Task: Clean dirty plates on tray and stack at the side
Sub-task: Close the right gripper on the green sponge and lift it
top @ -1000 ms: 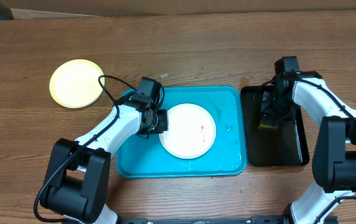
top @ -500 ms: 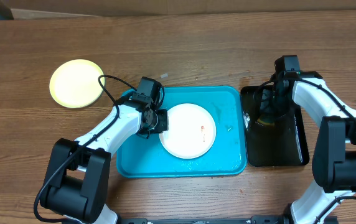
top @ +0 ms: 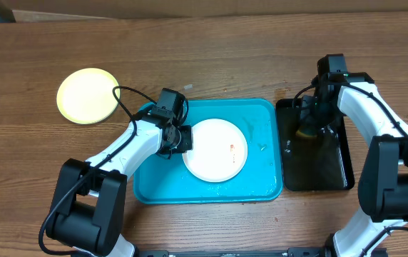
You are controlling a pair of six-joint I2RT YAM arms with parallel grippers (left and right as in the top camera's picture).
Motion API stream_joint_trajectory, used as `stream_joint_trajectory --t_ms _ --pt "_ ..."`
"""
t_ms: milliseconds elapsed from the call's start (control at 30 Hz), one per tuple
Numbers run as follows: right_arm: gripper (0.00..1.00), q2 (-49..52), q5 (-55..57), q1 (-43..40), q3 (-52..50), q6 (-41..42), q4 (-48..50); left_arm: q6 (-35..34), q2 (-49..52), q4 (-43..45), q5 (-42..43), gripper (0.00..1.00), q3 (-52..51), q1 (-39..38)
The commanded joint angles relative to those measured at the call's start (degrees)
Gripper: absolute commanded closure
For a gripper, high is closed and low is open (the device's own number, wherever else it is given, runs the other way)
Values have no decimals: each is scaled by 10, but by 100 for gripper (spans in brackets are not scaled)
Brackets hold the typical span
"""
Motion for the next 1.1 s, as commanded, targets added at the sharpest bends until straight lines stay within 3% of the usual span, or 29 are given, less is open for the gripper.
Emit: stream_joint_trajectory --t_ms 0,67,133,400,467,567,700,967,1067 --pt "96 -34 12 3 17 -2 -4 -6 6 2 -7 85 -7 -2" --pt "96 -35 11 3 17 -3 -5 -6 19 7 -5 86 -7 -2" --pt "96 -36 11 3 20 -2 -5 -6 21 8 -1 96 -6 -1" --pt "96 -44 13 18 86 -33 -117 -9 20 -6 3 96 14 0" --pt "96 -45 64 35 85 -32 -139 -22 19 -13 2 96 22 1" --pt "96 -45 213 59 79 60 -140 -33 19 -24 3 96 36 3" --pt "96 -45 217 82 79 43 -129 -32 19 -41 -2 76 56 12" --pt "96 -45 201 91 79 45 -133 -32 20 -47 -2 82 61 15" --pt "96 -45 190 91 79 43 -136 -32 22 -48 -8 78 59 9"
